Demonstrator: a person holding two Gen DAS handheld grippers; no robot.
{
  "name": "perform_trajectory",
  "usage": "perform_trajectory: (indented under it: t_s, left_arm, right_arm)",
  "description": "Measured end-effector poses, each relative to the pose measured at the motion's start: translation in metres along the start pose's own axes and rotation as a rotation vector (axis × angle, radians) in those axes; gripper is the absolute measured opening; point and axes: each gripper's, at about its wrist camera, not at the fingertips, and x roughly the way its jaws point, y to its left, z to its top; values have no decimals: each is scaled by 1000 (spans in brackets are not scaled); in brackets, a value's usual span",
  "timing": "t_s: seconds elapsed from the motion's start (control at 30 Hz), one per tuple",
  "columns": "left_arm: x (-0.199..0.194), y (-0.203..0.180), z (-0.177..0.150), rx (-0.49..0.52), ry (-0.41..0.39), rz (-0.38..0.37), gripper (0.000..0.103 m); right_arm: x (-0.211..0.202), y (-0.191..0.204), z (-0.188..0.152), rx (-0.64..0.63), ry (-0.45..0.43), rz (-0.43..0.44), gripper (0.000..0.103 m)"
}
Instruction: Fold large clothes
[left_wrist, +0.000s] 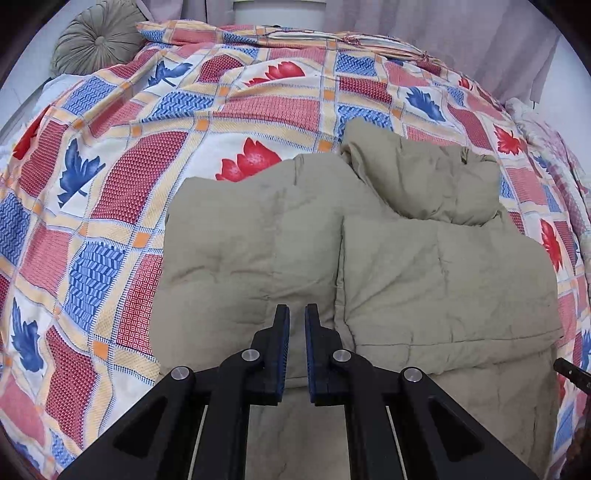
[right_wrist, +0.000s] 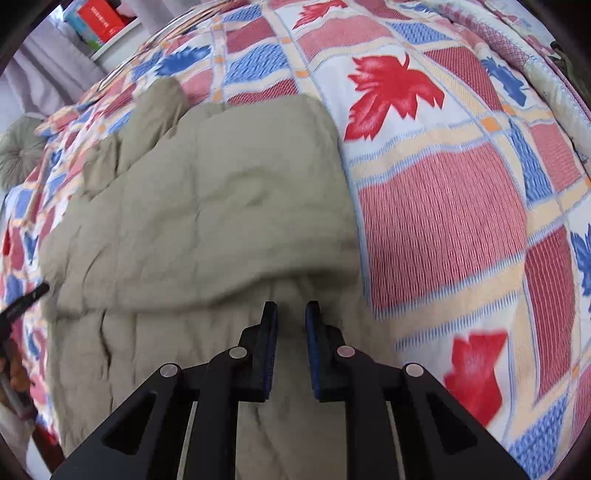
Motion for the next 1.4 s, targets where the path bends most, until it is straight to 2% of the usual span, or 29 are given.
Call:
perform_trajectory:
  t_s: [0.07, 0.13, 0.2, 0.3, 0.37, 0.43, 0.5, 0.57, 0.67, 0.8, 0.93, 1.0, 1.07, 1.23, 1.4]
  left_arm:
    - [-3, -8, 6, 14, -6, -17, 10]
    - [1, -25, 13, 44, -6, -22, 10]
    - [7, -40, 16, 61, -8, -30, 10]
    - [14, -59, 18, 59, -8, -51, 10]
    - [31, -73, 14, 105, 12, 35, 10]
    - [56, -77, 4, 143, 79, 115, 10]
    - [73, -72, -4, 133, 103, 114, 10]
    - [77, -67, -7, 120, 87, 88, 10]
    - [78, -68, -7, 119, 86, 88, 10]
    - [73, -64, -8, 100, 92, 83, 10]
    - [62, -57, -6, 75, 115, 98, 10]
    - [55, -54, -6, 71, 122, 114, 10]
    - [48, -52, -7, 66, 122, 121, 10]
    - [28, -49, -13, 74, 122, 127, 10]
    - [15, -45, -25, 77, 136, 123, 10]
  right_arm:
    - [-15, -3, -8, 7, -25, 19, 17]
    - [-33, -9, -1, 29, -107, 11, 17]
    - [-40, -18, 14, 69, -164, 9, 17]
    - [-35, -27, 46, 123, -188, 19, 17]
    - [-26, -22, 64, 109, -201, 38, 17]
    - [-14, -9, 72, 48, -192, 35, 17]
    - [8, -4, 76, 7, -140, 16, 17]
    - [37, -3, 71, -30, -88, -56, 17]
    - [57, -16, 64, -16, -96, -50, 16]
    - [56, -17, 61, -4, -133, -62, 16]
    - [34, -8, 50, -53, -156, -142, 18]
    - [22, -5, 41, -92, -177, -202, 24]
    - [10, -9, 29, -93, -187, -237, 34]
    - [-13, -21, 9, -10, -167, -207, 38]
    - [-25, -20, -10, 18, -124, -157, 45]
